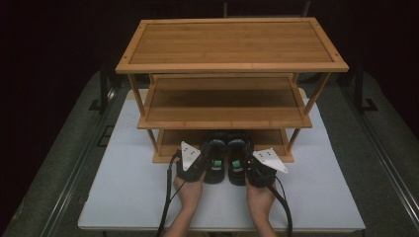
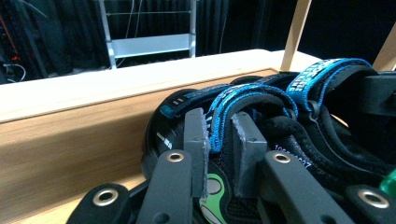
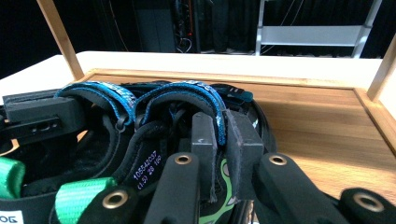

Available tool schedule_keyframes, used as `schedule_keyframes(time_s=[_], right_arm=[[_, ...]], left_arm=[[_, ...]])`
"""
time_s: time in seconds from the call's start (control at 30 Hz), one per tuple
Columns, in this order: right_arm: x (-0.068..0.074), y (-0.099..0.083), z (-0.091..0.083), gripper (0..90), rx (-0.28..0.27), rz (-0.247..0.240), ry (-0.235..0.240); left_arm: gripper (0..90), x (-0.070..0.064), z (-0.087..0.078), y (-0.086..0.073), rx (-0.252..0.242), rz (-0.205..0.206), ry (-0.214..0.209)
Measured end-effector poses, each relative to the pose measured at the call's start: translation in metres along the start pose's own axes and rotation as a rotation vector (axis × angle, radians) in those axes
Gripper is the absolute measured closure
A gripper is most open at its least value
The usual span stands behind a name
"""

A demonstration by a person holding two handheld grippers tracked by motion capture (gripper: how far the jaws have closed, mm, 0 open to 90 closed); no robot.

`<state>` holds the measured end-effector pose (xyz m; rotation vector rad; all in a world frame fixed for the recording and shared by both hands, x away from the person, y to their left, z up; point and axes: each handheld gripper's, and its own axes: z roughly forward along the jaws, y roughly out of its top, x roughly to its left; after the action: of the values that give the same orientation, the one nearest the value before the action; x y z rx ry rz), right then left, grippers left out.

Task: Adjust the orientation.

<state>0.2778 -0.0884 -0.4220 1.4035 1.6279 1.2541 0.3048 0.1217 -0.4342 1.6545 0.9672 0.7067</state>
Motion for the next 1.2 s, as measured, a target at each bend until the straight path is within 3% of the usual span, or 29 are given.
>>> schedule_keyframes(time_s=[0.7,0.97,1.03,1.2], right_arm=[[-0.001,0.001,0.01,81.5,-0.006,0.039,-0.015],[-0.001,0.002,0.011,81.2,-0.005,0.11,-0.009],[-0.002,0.002,0.011,80.7,0.0,0.107,-0.013],[-0.008,0.001,0.009,79.1,0.023,0.071,-0.02]], left_arm=[[77.6,0.001,0.011,0.002,0.004,-0.009,-0.003],[76.6,0.005,0.01,0.002,0.013,-0.02,-0.013],[75.1,0.009,0.01,0.002,0.017,-0.028,-0.024],[72.1,0.01,0.007,0.003,0.03,-0.004,-0.042]])
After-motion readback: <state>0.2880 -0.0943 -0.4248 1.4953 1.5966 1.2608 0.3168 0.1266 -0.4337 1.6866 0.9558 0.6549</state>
